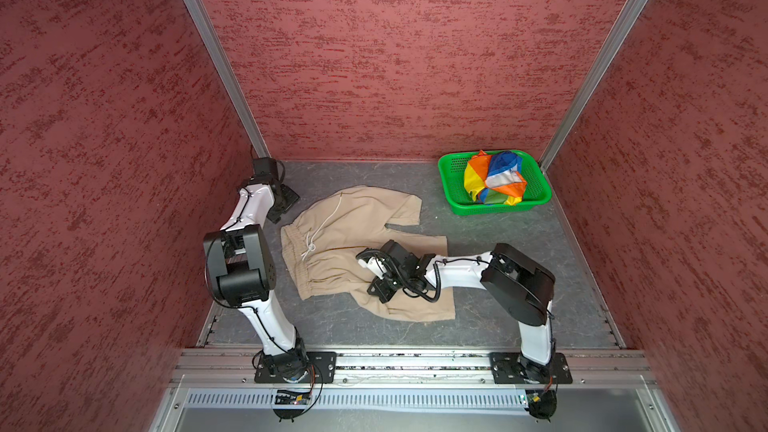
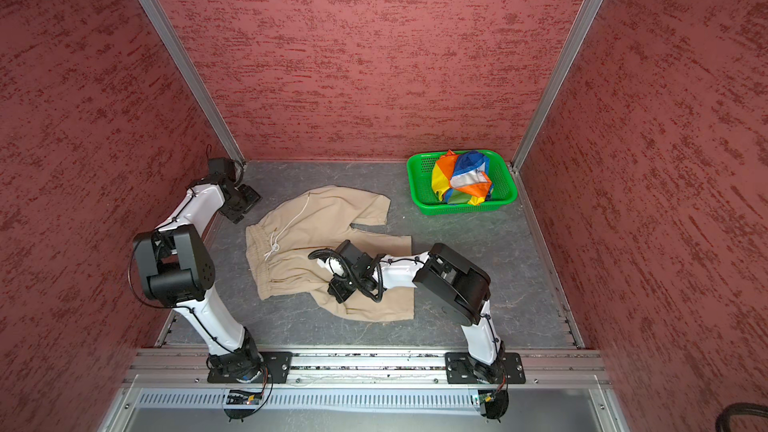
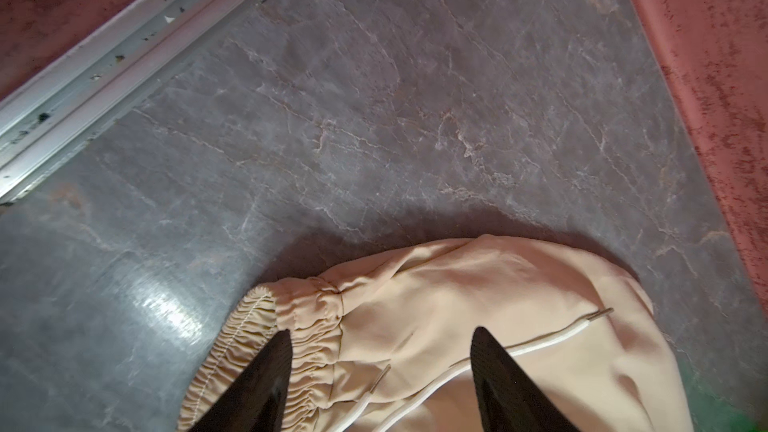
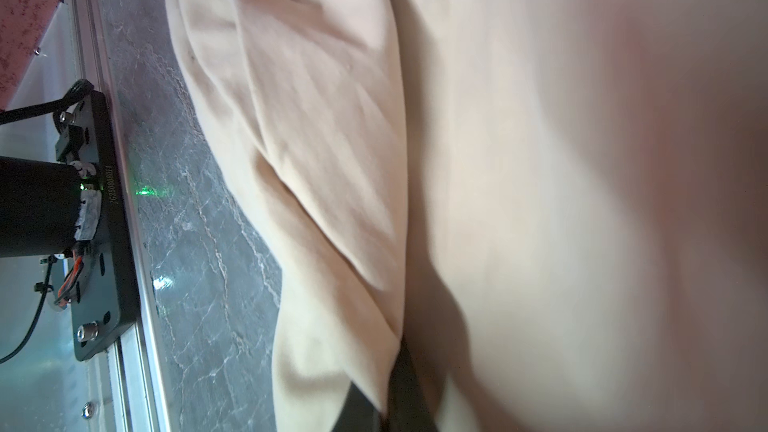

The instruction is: Fold and stack the shorts

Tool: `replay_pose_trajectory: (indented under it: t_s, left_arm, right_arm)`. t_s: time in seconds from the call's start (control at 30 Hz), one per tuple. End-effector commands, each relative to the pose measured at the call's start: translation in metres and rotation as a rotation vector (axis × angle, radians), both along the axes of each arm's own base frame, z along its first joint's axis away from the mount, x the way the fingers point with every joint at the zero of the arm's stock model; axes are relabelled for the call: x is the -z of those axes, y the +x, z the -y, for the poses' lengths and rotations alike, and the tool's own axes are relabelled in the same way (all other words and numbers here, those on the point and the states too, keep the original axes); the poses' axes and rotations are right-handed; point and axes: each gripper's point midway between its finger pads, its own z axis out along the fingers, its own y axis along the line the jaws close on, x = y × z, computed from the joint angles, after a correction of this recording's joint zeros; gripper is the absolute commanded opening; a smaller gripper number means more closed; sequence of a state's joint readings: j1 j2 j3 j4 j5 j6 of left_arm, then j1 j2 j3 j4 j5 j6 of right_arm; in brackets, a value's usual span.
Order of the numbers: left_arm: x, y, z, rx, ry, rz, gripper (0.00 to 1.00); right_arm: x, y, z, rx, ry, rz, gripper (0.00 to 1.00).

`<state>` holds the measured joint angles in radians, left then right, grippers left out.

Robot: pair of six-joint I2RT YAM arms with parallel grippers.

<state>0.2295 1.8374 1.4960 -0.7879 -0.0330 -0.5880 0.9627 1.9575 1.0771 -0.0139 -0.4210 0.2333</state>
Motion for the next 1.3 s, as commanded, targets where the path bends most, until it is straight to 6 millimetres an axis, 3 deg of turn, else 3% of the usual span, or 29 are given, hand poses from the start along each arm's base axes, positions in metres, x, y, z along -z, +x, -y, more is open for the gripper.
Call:
replay_pose_trajectory:
  t_s: [0.0,0.27,0.43,0.73,0.9,1.03,1.13,1.27]
  left_arm:
    - [0.012,-0.024,-0.012,-0.031,0.062,-0.146,0.7]
    - [0.014,-0.026,0.015,0.04,0.119,-0.266,0.8]
    - [0.045,-0.027,0.048,0.089,0.066,-0.337,0.73]
    - [0.067,-0.04,0.046,0.008,0.085,-0.346,0.65]
    - [0.077,-0.047,0.046,-0.037,0.061,-0.322,0.75]
    - [0.084,-0.047,0.048,-0.037,0.05,-0.318,0.76]
    - [0.091,-0.041,0.054,-0.03,0.015,-0.278,0.57]
    - [0.088,-0.03,0.061,-0.034,-0.029,-0.205,0.12]
  right_arm:
    - [-0.026,0.01,0.002,0.045,0.103,-0.039,0.0]
    - [-0.034,0.013,0.016,0.083,0.122,-0.049,0.07]
    - [-0.033,0.017,0.023,0.104,0.131,-0.059,0.09]
    - [-0.04,0.021,0.04,0.139,0.15,-0.063,0.12]
    - [-0.035,0.023,0.053,0.17,0.111,-0.064,0.11]
    - [-0.034,0.021,0.06,0.179,0.096,-0.07,0.1]
    - [-0.03,0.02,0.065,0.199,0.072,-0.078,0.09]
    - [-0.029,0.014,0.07,0.216,0.07,-0.106,0.07]
